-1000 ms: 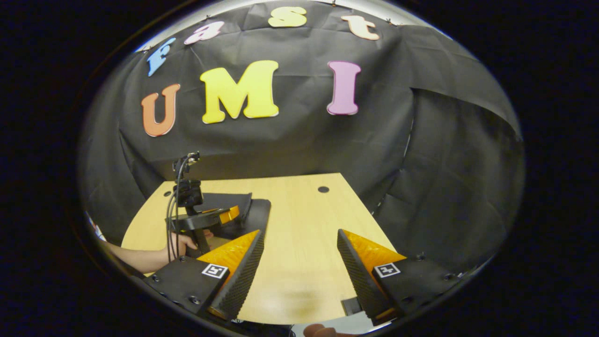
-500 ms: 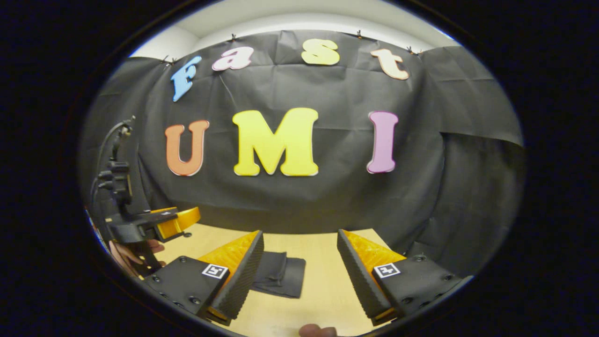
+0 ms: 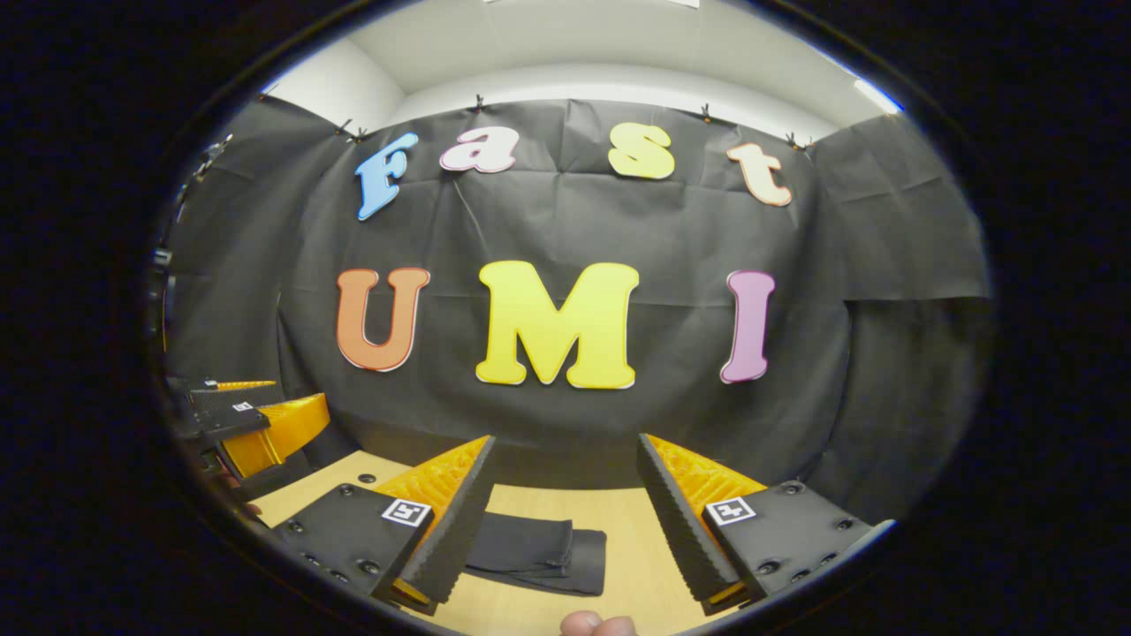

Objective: Grasp the waist and the cuffs of the jeans and fold them to make the two legs overlap; first hold the waist and fold one-third of the jeans toward the cuffs, then hold the cuffs and fold the remaining one-third in the same direction to finish folding.

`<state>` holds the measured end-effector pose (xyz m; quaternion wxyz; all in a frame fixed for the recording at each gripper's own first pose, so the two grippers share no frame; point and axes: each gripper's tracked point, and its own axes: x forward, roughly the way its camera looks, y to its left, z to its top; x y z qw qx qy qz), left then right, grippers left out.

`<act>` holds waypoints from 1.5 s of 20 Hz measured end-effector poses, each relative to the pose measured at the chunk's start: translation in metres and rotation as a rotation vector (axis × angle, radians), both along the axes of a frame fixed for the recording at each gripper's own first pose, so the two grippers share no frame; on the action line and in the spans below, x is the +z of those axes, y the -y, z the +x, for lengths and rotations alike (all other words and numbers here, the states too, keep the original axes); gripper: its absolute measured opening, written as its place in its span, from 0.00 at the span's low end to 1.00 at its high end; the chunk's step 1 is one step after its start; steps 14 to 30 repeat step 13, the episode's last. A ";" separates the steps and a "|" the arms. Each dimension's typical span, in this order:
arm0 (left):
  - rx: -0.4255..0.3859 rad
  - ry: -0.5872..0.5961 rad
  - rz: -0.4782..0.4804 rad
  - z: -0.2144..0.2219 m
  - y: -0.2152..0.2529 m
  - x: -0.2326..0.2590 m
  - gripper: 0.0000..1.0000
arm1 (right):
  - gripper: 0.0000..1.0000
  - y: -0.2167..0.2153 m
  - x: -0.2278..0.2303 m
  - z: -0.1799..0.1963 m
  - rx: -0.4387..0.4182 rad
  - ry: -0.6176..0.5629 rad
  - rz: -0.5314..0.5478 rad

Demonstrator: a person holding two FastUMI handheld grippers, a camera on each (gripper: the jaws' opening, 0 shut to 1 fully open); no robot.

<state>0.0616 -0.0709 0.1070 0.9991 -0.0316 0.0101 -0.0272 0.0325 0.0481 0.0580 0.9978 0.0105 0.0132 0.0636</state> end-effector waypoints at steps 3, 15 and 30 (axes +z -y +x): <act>0.003 0.000 -0.006 0.003 -0.001 0.001 0.98 | 0.94 -0.005 0.001 -0.005 0.009 0.004 -0.002; 0.022 0.013 -0.008 -0.002 -0.003 -0.002 0.98 | 0.96 -0.003 0.000 0.000 -0.006 -0.003 0.017; 0.022 0.013 -0.008 -0.002 -0.003 -0.002 0.98 | 0.96 -0.003 0.000 0.000 -0.006 -0.003 0.017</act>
